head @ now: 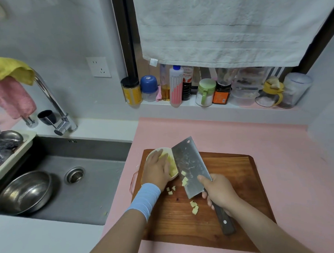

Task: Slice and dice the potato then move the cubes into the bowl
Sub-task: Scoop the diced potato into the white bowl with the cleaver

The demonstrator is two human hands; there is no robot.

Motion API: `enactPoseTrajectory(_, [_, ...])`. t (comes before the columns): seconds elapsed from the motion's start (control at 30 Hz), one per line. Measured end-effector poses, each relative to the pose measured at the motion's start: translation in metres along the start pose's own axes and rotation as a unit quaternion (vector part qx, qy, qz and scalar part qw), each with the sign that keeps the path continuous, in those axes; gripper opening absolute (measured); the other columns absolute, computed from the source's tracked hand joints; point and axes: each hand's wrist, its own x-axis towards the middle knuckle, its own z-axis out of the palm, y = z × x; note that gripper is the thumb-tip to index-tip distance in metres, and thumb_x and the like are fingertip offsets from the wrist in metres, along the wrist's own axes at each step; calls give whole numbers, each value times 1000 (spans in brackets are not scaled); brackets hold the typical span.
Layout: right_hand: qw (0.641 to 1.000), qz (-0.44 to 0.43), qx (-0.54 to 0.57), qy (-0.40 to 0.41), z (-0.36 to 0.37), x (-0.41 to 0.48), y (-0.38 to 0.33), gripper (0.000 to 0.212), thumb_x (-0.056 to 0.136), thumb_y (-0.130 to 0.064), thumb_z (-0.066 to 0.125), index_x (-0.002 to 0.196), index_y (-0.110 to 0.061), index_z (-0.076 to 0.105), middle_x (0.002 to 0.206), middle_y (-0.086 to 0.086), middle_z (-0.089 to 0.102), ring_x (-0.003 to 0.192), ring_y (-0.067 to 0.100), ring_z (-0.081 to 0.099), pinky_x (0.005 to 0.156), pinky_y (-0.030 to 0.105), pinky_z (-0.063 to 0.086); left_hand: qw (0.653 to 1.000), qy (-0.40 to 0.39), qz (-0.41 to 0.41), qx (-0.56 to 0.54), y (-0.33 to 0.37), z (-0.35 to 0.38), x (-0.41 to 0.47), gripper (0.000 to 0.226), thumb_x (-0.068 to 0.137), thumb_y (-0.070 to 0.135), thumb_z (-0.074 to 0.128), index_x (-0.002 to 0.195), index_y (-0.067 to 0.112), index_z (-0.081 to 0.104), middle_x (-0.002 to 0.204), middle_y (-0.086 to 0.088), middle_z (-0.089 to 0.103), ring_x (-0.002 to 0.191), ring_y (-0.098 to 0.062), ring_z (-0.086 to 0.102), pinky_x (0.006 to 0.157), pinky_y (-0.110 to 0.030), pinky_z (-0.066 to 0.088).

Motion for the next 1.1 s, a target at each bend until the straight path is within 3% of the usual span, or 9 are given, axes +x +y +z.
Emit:
enactPoseTrajectory(0.13, [999,-2,14,35,-9,-8,13,22,105,-38,52,104,-20,65,62,6,63,43,19,50,43,28,43,994,97,-27,-40,-8,-7,-30,30,96,19,49,125,16,59,134,-1,52,126,-21,43,110,-37,36])
enactPoseTrajectory(0.23, [999,-2,20,43,-13,-13,24,22,105,-37,52,105,-20,65,63,8,63,44,18,51,42,27,43,977,159,-128,-67,-17,-7,-60,25,92,10,53,117,13,55,124,-5,53,119,-25,44,105,-37,37])
enactPoseTrajectory(0.37, [999,9,15,46,-17,-21,40,23,105,-38,52,103,-19,64,66,8,64,46,18,52,43,27,44,978,46,-192,-65,-28,9,-98,48,96,33,54,139,13,46,155,-5,35,144,-22,28,119,-34,21])
enactPoseTrajectory(0.47, [999,17,8,42,-19,-28,52,23,105,-38,52,100,-19,65,65,8,64,47,18,52,44,27,45,985,-39,-170,4,-28,23,-114,76,98,54,45,157,13,20,166,-3,14,152,-22,11,124,-35,9])
enactPoseTrajectory(0.53, [999,24,5,38,-20,-32,60,25,105,-38,52,99,-18,65,63,7,63,46,18,52,44,28,44,985,-51,-164,16,-21,28,-114,80,97,56,46,158,12,17,166,-4,12,153,-23,8,125,-36,7])
enactPoseTrajectory(0.7, [998,35,2,46,-27,-36,82,27,104,-38,52,98,-16,67,63,7,64,45,19,52,44,28,44,989,-70,-116,-58,14,44,-114,80,91,52,61,153,12,28,158,-7,28,147,-21,21,123,-35,17])
enactPoseTrajectory(0.83, [997,46,10,58,-39,-36,93,27,104,-38,53,99,-16,67,64,8,64,45,19,52,42,27,43,988,-98,-74,-89,41,60,-109,100,82,60,68,156,15,19,163,-1,16,150,-16,11,123,-32,13])
enactPoseTrajectory(0.93, [996,57,19,67,-47,-34,99,26,104,-39,53,99,-18,67,65,8,65,46,20,53,43,28,44,988,-137,-57,-42,53,70,-100,119,71,70,72,158,17,11,165,3,6,151,-16,3,124,-34,9])
enactPoseTrajectory(1.1, [995,74,29,68,-53,-25,109,24,104,-39,53,101,-20,67,66,8,65,46,19,52,44,28,44,992,-120,-40,-13,59,83,-75,98,87,58,64,158,12,13,166,-4,8,152,-20,6,123,-30,3])
